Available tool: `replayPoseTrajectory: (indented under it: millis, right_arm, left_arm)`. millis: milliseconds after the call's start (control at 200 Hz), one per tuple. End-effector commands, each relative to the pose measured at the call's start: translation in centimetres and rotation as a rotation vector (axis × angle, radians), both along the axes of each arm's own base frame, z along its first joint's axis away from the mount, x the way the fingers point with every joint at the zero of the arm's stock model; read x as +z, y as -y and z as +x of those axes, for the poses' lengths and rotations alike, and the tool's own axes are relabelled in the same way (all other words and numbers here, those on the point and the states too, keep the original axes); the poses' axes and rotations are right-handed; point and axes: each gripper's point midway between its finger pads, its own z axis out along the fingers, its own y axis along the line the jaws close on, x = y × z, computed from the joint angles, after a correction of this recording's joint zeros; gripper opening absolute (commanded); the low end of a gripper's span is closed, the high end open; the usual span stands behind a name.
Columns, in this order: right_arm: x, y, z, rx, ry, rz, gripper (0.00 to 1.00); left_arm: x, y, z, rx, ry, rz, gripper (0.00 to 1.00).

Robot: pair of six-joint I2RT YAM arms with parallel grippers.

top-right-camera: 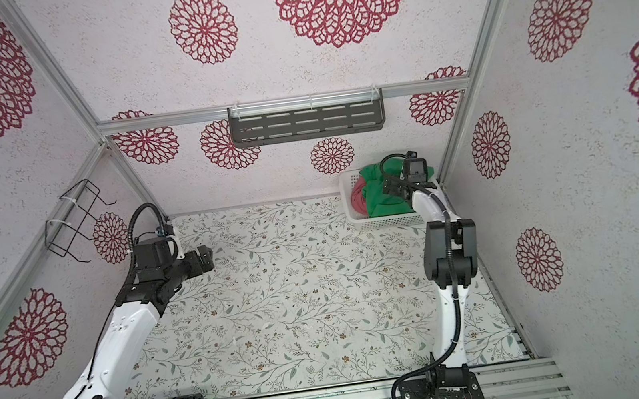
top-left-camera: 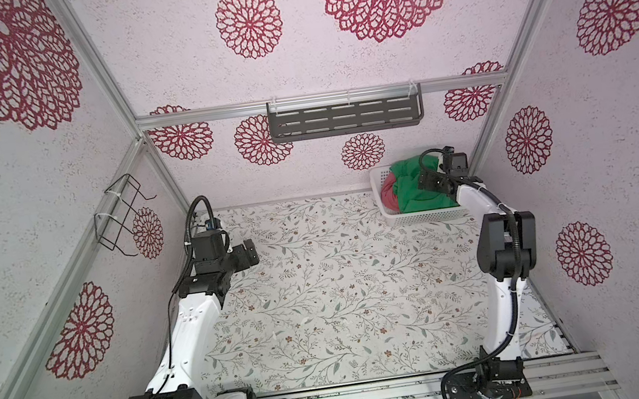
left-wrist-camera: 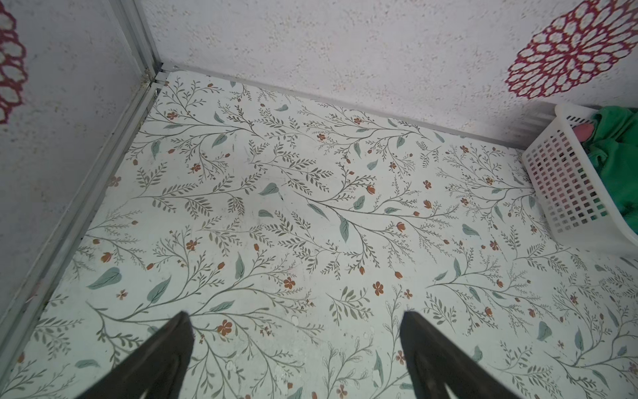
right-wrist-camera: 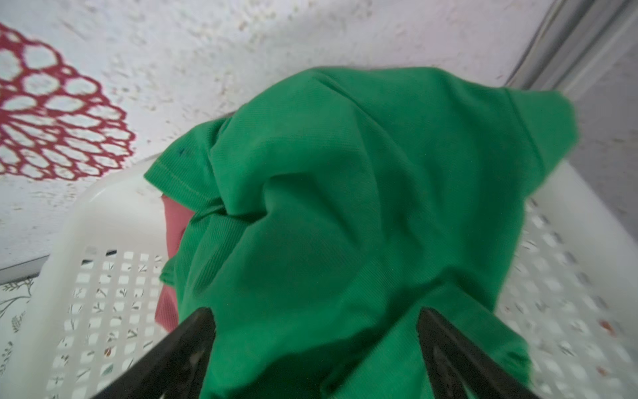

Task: Fold and stack the tank tops
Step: 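Reach the right gripper into the white basket toward the green tank top, then grasp the green tank top with the right gripper and drop it on the table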

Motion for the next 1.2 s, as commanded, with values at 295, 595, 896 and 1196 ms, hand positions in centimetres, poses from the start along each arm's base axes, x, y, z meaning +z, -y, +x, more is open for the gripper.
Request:
replayPoseTrajectory:
  millis: [295,595,896,1196]
  right_arm:
    - [4.6,-1.1,0.1,0.011,0.086,0.042,0.19]
    - [14.9,-1.4,-4.1,0.033,0.204,-0.125,0.0]
    - [26.2,-8.0,-11.8,0.22,0.32,-0.158,0.0]
    - [36.5,-19.9,-24.1,0.62,0.541,-0.095,0.0]
  left_arm:
    - [0.3,0.1,-0.3,-0.012,-0.015,0.023,0.97]
    - [0.0,0.4,-0.2,-0.021,-0.031,0.012,0.97]
    - [0.3,0.9,-0.3,-0.04,-0.022,0.003,0.97]
    - [0.8,1.9,-0.3,-0.078,-0.005,-0.038,0.97]
